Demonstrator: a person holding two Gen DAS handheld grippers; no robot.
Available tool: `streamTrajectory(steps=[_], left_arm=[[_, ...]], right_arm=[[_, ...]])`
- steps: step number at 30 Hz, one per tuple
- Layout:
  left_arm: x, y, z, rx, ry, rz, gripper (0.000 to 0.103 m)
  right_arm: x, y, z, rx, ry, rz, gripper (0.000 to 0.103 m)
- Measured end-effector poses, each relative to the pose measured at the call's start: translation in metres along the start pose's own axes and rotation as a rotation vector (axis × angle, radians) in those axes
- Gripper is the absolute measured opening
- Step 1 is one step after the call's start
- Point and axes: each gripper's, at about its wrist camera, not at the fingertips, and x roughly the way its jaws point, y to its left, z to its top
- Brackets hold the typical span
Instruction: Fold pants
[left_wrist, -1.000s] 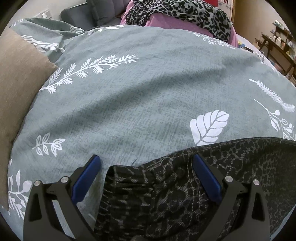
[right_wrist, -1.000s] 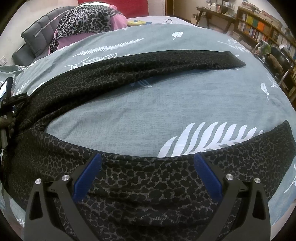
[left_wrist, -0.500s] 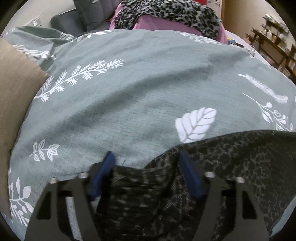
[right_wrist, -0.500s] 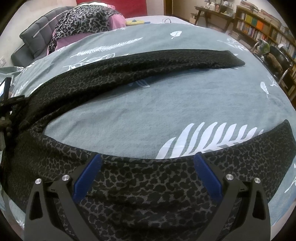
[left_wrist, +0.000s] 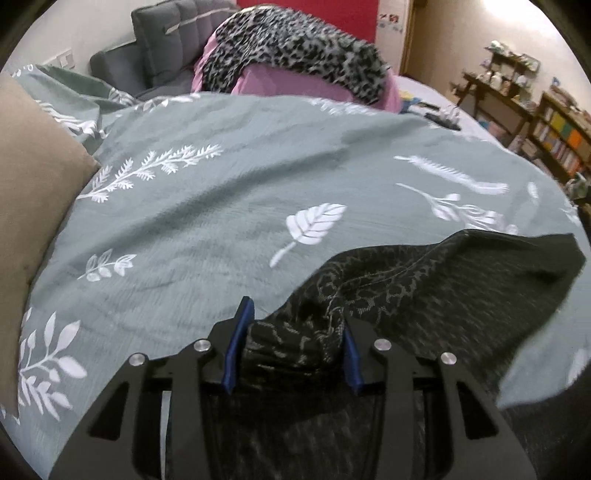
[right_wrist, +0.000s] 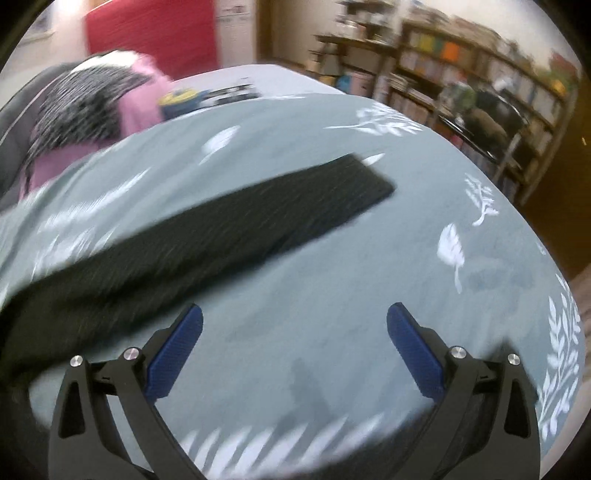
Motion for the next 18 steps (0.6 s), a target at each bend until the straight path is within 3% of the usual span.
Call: streamTrajectory(steps=[5, 10, 15, 18], left_arm=[[-0.034, -0.004, -0.024, 0.009, -0.001, -0.03, 0.043], [-0.051, -0.009, -0.043, 0.007, 0.03, -0.048, 0.043], [-0.062, -0.017, -0.061, 0.021, 0.051, -0.071, 0.043], [-0.065, -0.021, -0.069, 0.039, 0.07, -0.072, 0.043]], right_arm=[[0.051, -0.031, 0.083, 0.066, -0.014, -0.032, 0.101], [0.132, -0.051, 0.152, 0.187, 0.107, 0.01, 0.101], [0.2, -0.059, 0.174, 0.321, 0.228, 0.029, 0.098], [0.23, -0.062, 0.179, 0.344, 0.267, -0.039, 0.092]])
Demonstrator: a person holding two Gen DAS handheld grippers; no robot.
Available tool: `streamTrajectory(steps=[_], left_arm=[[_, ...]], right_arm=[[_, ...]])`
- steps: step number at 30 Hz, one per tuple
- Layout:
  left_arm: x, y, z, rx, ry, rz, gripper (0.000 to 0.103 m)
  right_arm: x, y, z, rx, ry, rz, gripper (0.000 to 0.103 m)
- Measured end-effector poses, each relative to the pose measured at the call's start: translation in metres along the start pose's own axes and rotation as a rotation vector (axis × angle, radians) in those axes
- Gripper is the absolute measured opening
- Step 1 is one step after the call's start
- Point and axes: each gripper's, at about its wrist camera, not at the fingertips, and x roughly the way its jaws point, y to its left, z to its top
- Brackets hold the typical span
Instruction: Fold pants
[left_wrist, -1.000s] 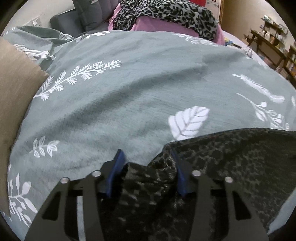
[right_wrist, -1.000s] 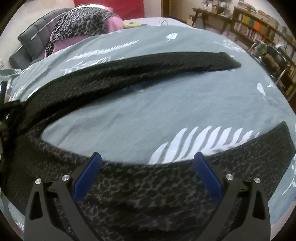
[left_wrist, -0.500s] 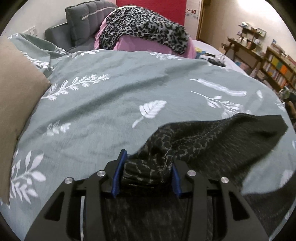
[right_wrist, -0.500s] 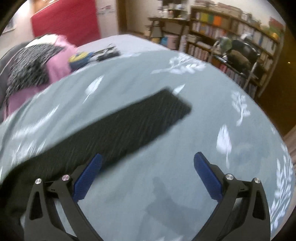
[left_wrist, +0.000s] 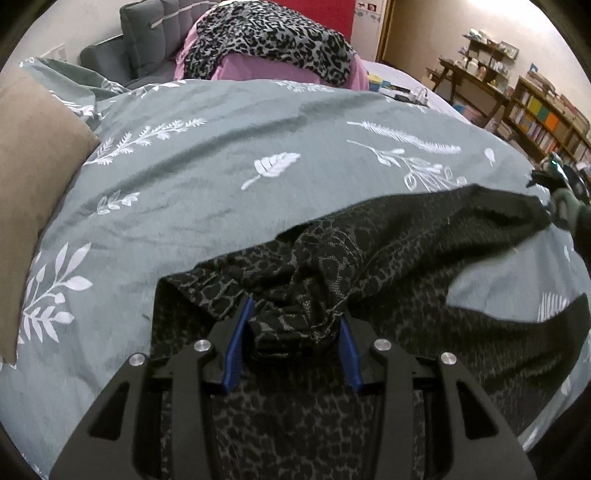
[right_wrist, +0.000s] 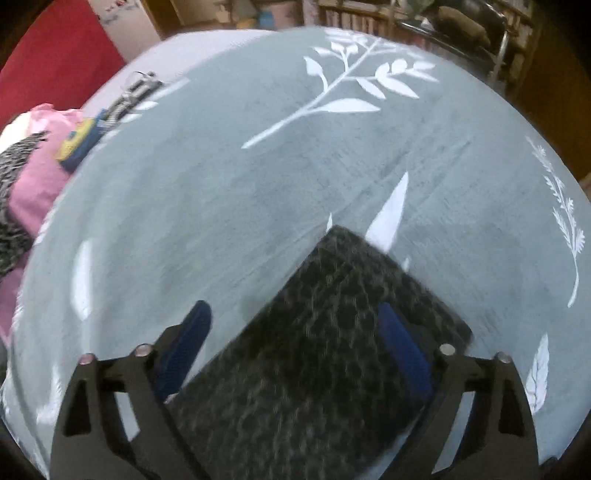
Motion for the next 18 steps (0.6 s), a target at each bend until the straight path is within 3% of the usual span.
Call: streamTrajectory(steps=[4, 5, 7, 8, 9, 12, 18], left_arm=[[0.001, 0.002, -0.002, -0.001, 0.013, 0.002, 0.043], [0.001, 0.004, -0.001, -0.01, 0.009, -0.002, 0.043], [0.001, 0.008, 0.001, -0.025, 0.002, -0.005, 0.043], [0.002, 0.01, 0.002, -0.034, -0.004, -0.004, 0.043], [0.001, 0.011, 0.003, -0.039, -0.007, -0.005, 0.043], [-0.002, 0.014, 0.004, -0.051, -0.024, -0.003, 0.043], [-0.025, 0.023, 0.007, -0.074, -0.087, 0.008, 0.043]], right_arm=[[0.016, 0.01, 0.006, -0.027, -0.006, -0.101, 0.09], [0.017, 0.013, 0.006, -0.038, -0.014, -0.117, 0.083], [0.013, 0.014, 0.003, -0.076, -0.029, -0.168, 0.062], [0.011, 0.012, 0.002, -0.08, -0.031, -0.177, 0.044], [0.006, 0.006, 0.0, -0.076, -0.029, -0.167, 0.03], [-0.008, -0.012, -0.002, -0.053, -0.01, -0.07, 0.004], [-0.072, -0.053, -0.022, -0.038, -0.092, 0.005, 0.004]])
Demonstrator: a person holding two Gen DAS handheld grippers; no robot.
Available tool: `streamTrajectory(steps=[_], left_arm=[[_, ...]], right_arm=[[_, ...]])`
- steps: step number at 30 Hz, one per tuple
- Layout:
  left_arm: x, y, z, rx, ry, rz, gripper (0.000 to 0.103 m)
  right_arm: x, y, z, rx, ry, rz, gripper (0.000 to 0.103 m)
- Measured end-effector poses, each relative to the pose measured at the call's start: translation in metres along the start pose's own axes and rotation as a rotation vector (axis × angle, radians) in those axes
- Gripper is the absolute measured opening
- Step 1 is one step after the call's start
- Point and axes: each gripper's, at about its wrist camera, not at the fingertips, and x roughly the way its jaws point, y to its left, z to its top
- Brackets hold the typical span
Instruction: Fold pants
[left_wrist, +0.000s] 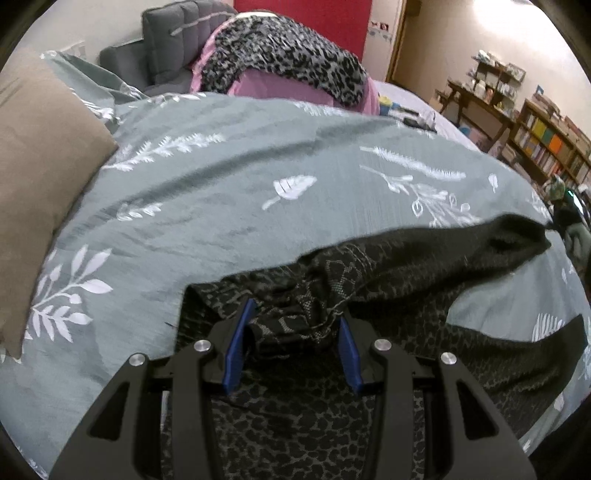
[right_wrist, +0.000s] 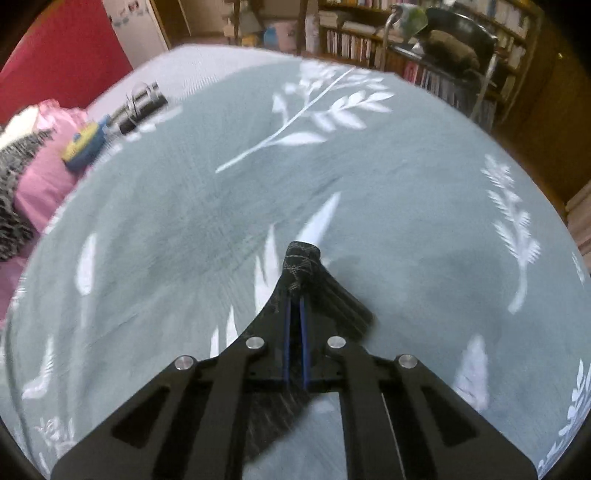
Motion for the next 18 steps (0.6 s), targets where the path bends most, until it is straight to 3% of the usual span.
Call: streamTrajectory(steps=[8, 13, 17, 18], left_arm=[[-0.047, 0.034, -0.001, -0.128, -0.094, -0.054, 0.043], [-0.089, 0.033, -0.011, -0.11, -0.16, -0.081, 0.042], [-0.116, 0.029, -0.025, -0.079, -0.19, -0.09, 0.042], [-0.121, 0.027, -0.03, -0.071, -0.196, -0.091, 0.042]], right_arm=[[-0.117, -0.093, -0.057, 0.079, -0.148, 0.043, 0.004], [-0.182, -0.169, -0.113, 0.155, -0.213, 0.041, 0.0], [-0.19, -0.218, -0.156, 0.213, -0.17, 0.134, 0.001], [-0.187, -0.227, -0.166, 0.238, -0.153, 0.154, 0.005]])
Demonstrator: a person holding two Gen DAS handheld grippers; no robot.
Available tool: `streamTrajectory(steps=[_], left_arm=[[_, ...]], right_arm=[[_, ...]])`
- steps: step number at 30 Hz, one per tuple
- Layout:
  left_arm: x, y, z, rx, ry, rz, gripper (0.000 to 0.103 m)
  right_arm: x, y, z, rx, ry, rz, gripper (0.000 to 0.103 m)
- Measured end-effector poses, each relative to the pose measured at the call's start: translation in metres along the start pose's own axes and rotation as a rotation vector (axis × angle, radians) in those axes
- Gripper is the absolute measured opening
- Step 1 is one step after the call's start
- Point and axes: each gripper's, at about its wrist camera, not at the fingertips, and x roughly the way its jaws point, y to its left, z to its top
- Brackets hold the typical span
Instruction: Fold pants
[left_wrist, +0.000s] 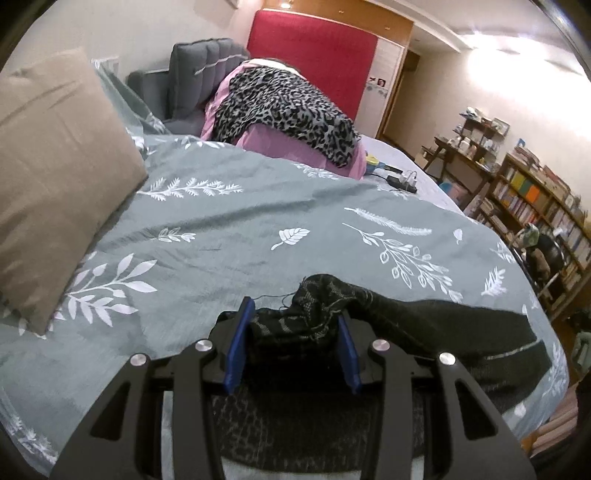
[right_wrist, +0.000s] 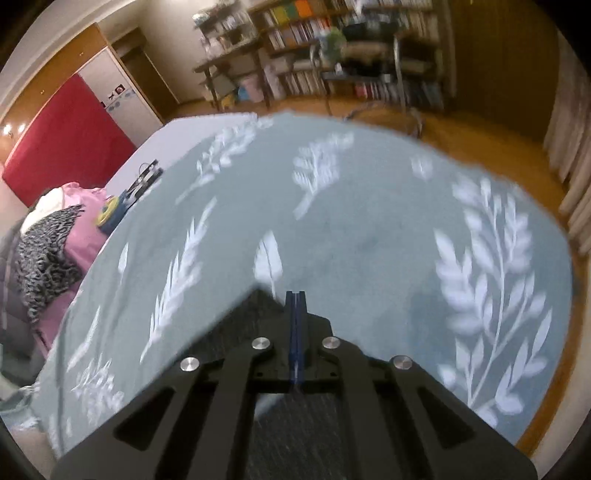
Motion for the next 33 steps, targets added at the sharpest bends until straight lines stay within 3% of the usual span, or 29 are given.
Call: streamTrajectory(steps=[1, 3, 4, 9, 12, 18, 31, 33], left_arm=[[-0.002, -0.001, -0.002, -0.002, -0.001, -0.004, 0.042], [-0.006, -0.002, -0.006, -0.011, 0.0, -0.009, 0.042], [-0.007, -0.003, -0.007, -0.01, -0.001, -0.009, 0.042], [-0.007, -0.009, -0.006, 0.007, 0.0, 0.011, 0.042], [-0.004, -0.01, -0.006, -0.001, 0.003, 0.017, 0.042], [0.004, -0.004, -0.006, -0.017, 0.021, 0.026, 0.042], [0.018, 0.006, -0.006, -0.037, 0.048, 0.036, 0.042], [0.021, 0.007, -0.007, -0.041, 0.056, 0.041, 0.042]], right_arm=[[0.002, -0.014, -0.01, 0.051, 0.023, 0.03, 0.012], [0.009, -0.034, -0.026, 0.129, 0.061, 0.112, 0.05], [0.013, -0.038, -0.035, 0.149, 0.071, 0.154, 0.054], [0.027, -0.023, -0.057, 0.169, 0.129, 0.306, 0.055], [0.048, -0.013, -0.063, 0.201, 0.204, 0.341, 0.055], [0.088, -0.013, -0.074, 0.204, 0.278, 0.188, 0.055], [0.118, 0.019, -0.061, 0.154, 0.255, 0.141, 0.057], [0.128, 0.018, -0.06, 0.173, 0.251, 0.123, 0.053]])
